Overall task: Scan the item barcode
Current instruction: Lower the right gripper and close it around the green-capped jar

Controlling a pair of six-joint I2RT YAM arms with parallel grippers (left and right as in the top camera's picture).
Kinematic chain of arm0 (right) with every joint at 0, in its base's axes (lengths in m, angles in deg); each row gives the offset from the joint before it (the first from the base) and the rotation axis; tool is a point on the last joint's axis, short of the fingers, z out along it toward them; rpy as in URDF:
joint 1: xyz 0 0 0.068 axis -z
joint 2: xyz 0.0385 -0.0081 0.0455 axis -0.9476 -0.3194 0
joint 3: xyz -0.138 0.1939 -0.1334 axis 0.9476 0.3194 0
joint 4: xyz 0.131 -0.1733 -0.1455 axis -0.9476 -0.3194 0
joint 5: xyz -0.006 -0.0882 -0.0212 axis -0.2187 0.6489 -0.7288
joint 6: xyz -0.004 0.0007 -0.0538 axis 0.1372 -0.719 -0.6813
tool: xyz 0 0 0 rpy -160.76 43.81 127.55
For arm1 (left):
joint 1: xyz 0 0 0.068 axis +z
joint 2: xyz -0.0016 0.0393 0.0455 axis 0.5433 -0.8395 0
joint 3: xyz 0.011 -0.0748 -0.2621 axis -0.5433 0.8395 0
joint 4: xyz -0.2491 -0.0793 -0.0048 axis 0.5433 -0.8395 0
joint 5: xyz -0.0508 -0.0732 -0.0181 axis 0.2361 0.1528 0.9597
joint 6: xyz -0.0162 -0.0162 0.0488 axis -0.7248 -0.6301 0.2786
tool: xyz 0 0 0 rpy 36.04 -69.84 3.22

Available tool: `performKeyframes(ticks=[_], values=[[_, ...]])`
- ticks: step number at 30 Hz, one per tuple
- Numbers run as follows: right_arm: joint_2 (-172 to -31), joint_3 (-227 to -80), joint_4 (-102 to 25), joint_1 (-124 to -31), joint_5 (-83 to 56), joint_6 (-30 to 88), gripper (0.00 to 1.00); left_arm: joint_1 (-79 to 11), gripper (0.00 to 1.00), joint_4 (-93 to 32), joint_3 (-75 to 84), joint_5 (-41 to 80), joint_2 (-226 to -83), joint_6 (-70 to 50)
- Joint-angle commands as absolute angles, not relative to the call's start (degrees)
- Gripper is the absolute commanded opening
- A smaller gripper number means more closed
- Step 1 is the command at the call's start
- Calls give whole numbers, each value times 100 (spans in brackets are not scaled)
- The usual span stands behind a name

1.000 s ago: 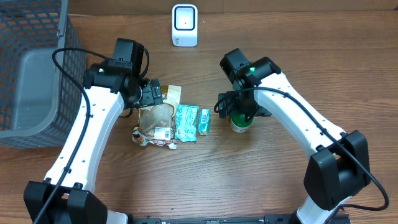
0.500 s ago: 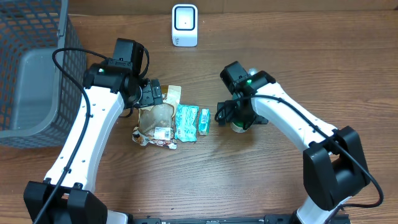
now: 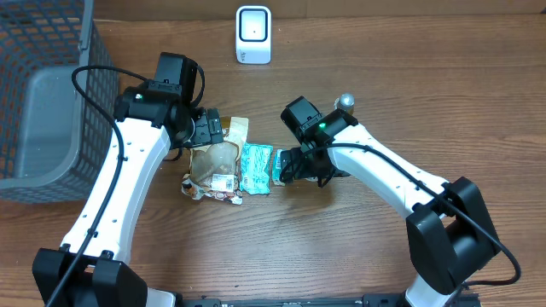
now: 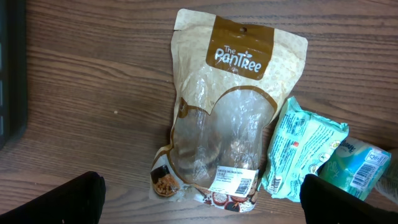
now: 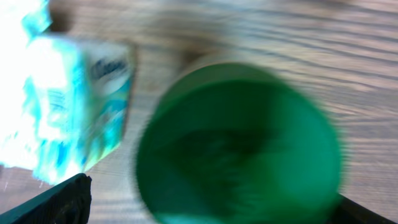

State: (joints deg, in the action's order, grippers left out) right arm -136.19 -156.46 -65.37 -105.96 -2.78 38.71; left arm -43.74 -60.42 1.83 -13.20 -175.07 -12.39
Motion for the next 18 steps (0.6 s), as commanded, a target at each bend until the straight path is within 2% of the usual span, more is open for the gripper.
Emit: performKeyframes(ticks=[1, 14, 18], values=[[-13435, -15622, -6412, -10506, 286, 4850, 100, -4380, 100, -6038, 119, -1375, -17476, -1237], [-13440, -15622, -5986, -10242, 286, 5595, 100, -4380, 100, -6038, 119, -1375, -17476, -1237], [-13440, -15622, -5986, -10235, 281, 5956, 94, -4380, 100, -6038, 119, -1375, -17476, -1237]])
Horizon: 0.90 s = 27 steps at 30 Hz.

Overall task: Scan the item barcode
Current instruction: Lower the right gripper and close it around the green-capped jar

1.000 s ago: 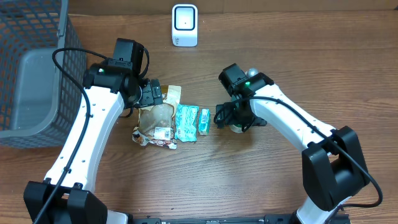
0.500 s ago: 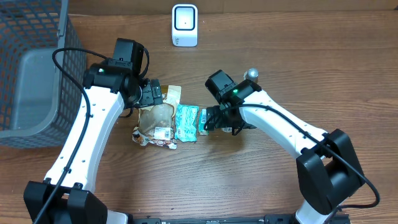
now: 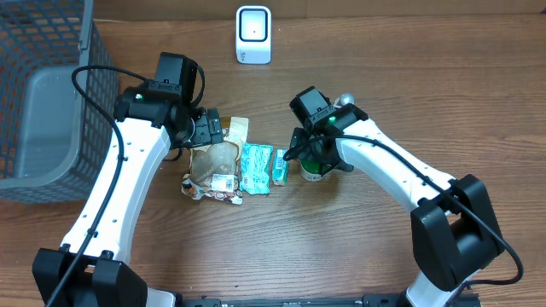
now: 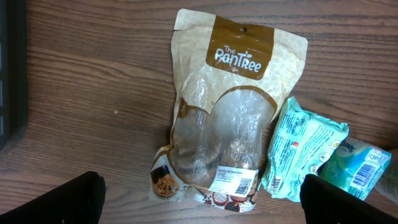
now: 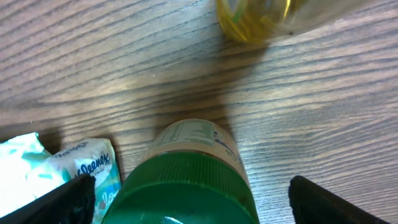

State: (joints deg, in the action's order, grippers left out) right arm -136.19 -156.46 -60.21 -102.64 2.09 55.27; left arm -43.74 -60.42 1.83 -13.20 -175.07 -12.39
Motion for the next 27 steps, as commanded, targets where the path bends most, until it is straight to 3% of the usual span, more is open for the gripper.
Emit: performKeyframes(ticks=[1, 9, 15, 27], values=[[-13440, -15622, -5988, -10238, 281, 6015, 92, -4380, 100, -6038, 119, -1375, -17476, -1237], [-13440, -15622, -6082, -10249, 209, 6072, 81, -4380, 100, -6038, 119, -1375, -17476, -1237], [-13440, -15622, -6288, -10277, 172, 6006, 68, -4380, 99, -6038, 119, -1375, -17476, -1237], [-13440, -15622, -6482, -10638, 107, 6008, 66, -4380, 100, -6038, 119, -1375, -17476, -1237]])
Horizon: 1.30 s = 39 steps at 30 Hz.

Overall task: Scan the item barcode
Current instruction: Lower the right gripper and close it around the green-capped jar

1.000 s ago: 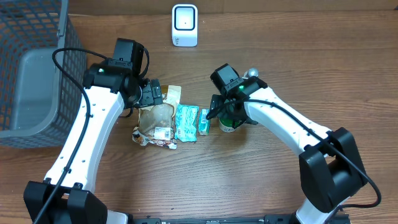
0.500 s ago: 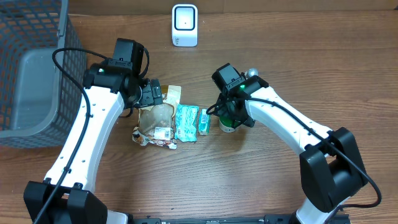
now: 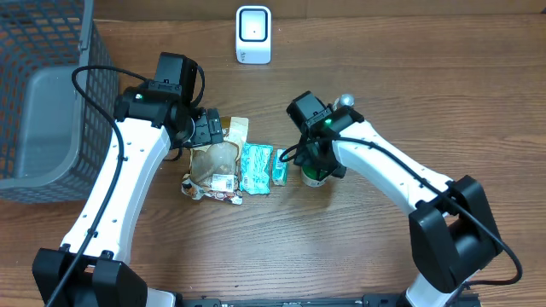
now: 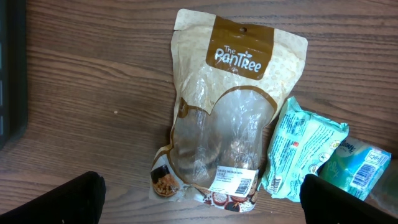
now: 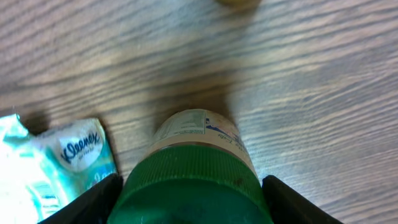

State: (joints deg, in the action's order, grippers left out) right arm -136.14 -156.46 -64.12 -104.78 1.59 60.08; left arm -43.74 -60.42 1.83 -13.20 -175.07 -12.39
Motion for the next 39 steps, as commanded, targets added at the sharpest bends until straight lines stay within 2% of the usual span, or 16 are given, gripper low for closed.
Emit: performKeyframes(ticks=[1, 8, 10, 11, 13, 30, 39], values=[[-13440, -15622, -6517, -10668, 104, 6008, 66, -4380, 100, -6038, 119, -1375, -17476, -1237], [-13440, -15622, -6784, -10732, 107, 6037, 67, -4380, 100, -6038, 119, -1375, -17476, -1237], [-13440, -15622, -6762, -10725, 111, 6030, 75, -4380, 100, -6038, 119, -1375, -17476, -1237], [-13440, -15622, -6705, -10725, 111, 6028, 96, -4380, 99, -6038, 119, -1375, -17476, -1237], [-13440, -15622, -6672, -10725, 111, 6002, 100, -4380, 100, -6038, 119, -1375, -17476, -1237], [-13693, -15609, -6653, -10727, 133, 6008, 100, -4380, 100, -6038, 119, -1375, -17476, -1237], [-13713, -15099, -6189, -10725, 126, 6008, 99, -4380, 100, -6038, 119, -1375, -17476, -1237]])
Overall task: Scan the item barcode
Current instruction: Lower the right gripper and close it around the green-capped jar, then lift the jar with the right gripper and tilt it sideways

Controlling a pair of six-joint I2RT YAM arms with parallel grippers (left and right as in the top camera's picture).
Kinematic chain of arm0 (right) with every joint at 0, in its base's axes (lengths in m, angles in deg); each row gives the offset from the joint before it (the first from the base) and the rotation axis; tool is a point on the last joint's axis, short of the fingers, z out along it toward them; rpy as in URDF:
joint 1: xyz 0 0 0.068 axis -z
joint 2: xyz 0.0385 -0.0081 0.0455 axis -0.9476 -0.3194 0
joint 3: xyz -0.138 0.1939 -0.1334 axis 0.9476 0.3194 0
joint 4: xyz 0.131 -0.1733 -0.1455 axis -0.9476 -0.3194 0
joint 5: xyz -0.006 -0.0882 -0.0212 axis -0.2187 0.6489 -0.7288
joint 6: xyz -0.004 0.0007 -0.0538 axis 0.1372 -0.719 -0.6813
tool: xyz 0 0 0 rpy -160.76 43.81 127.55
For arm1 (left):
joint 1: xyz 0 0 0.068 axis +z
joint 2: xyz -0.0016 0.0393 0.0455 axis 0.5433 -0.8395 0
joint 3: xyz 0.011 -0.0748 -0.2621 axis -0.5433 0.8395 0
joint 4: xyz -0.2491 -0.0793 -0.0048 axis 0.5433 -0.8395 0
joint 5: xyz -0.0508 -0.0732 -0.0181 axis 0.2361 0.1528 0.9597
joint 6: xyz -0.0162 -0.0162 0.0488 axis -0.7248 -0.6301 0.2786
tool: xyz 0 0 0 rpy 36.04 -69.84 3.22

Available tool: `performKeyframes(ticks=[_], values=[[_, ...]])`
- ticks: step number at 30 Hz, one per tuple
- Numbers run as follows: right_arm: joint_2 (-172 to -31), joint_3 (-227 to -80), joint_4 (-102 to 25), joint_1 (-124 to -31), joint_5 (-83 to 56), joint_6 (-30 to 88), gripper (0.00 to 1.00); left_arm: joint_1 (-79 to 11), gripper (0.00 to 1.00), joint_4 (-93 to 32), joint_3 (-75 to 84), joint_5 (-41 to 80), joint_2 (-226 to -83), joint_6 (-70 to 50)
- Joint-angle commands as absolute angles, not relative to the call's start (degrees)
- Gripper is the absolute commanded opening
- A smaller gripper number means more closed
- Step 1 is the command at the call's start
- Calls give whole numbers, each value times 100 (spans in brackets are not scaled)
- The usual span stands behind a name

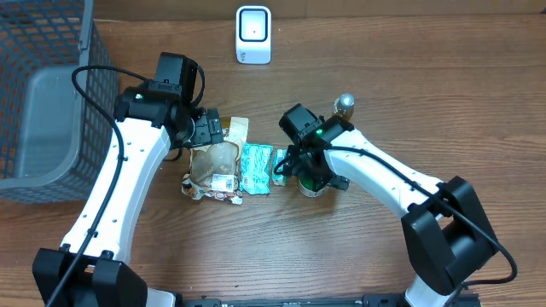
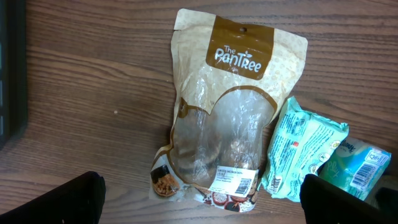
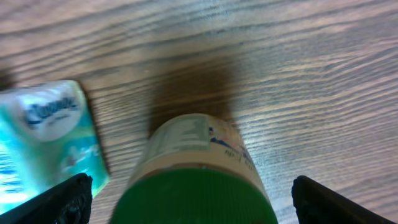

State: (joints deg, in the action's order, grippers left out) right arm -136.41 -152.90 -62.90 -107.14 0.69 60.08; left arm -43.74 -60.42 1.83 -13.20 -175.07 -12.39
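Observation:
A green-capped jar point(image 3: 189, 146) stands upright on the table, right of a small Kleenex pack point(image 3: 43, 134). My right gripper point(image 3: 193, 208) hangs straight over the jar point(image 1: 311, 184), open, one finger on either side of the green cap with a gap each side. A tan Pantree pouch point(image 2: 217, 118) lies flat with its barcode label near its lower end, and a teal packet point(image 2: 301, 155) lies beside it. My left gripper point(image 2: 202, 205) is open above the pouch, holding nothing. The white scanner point(image 1: 253, 34) stands at the table's far edge.
A grey mesh basket point(image 1: 43, 94) fills the far left corner. A small bottle with a round metallic cap point(image 1: 345, 103) stands just behind the right arm. Pouch point(image 1: 213, 166), teal packet point(image 1: 254, 167) and Kleenex pack point(image 1: 279, 167) lie in a row left of the jar.
The right gripper's fingers stood close against the green cap; now they are spread wider with gaps beside it. The right wrist has shifted slightly left and nearer. The left arm has not moved.
The right gripper was low beside the Kleenex pack with the green cap blurred in its view. Then it stood above the upright jar, open. Then its fingers were tight around the cap, and now they are wide again. The left gripper stayed open over the pouch throughout.

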Motion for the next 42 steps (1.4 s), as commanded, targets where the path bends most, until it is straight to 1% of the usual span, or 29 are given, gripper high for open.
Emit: performKeyframes(ticks=[1, 4, 12, 14, 18, 19, 23, 25, 27, 32, 33, 35, 37, 38, 42], values=[[-13713, -15067, -6152, -10725, 128, 6006, 99, -4380, 99, -6038, 119, -1375, -17476, -1237], [-13713, -15064, -6106, -10725, 128, 5940, 99, -4380, 100, -6038, 119, -1375, -17476, -1237], [-13713, -15064, -6006, -10620, 128, 5855, 95, -4380, 99, -6038, 119, -1375, -17476, -1237], [-13713, -15064, -6006, -10605, 107, 5853, 91, -4380, 100, -6038, 119, -1375, -17476, -1237], [-13713, -15064, -6010, -10605, 109, 5853, 72, -4380, 100, -6038, 119, -1375, -17476, -1237], [-13713, -15067, -6014, -10600, 107, 5853, 70, -4380, 99, -6038, 119, -1375, -17476, -1237], [-13713, -15071, -6052, -10600, 83, 5853, 68, -4380, 100, -6038, 119, -1375, -17476, -1237], [-13713, -15073, -6065, -10600, 65, 5853, 64, -4380, 100, -6038, 119, -1375, -17476, -1237], [-13711, -15200, -6257, -10585, 67, 5853, 61, -4380, 100, -6038, 119, -1375, -17476, -1237], [-13708, -15825, -7125, -10412, 56, 5855, 60, -4380, 100, -6038, 119, -1375, -17476, -1237], [-13708, -16002, -7367, -10378, -16, 5855, 59, -4380, 100, -6038, 119, -1375, -17476, -1237], [-13708, -16275, -7687, -10343, -285, 5853, 54, -4380, 100, -6038, 119, -1375, -17476, -1237], [-13708, -16507, -7931, -10336, -667, 5853, 53, -4380, 100, -6038, 119, -1375, -17476, -1237], [-13708, -16673, -8010, -10338, -1183, 5846, 53, -4380, 100, -6038, 119, -1375, -17476, -1237], [-13708, -16750, -7944, -10338, -2298, 5682, 53, -4380, 100, -6038, 119, -1375, -17476, -1237]])
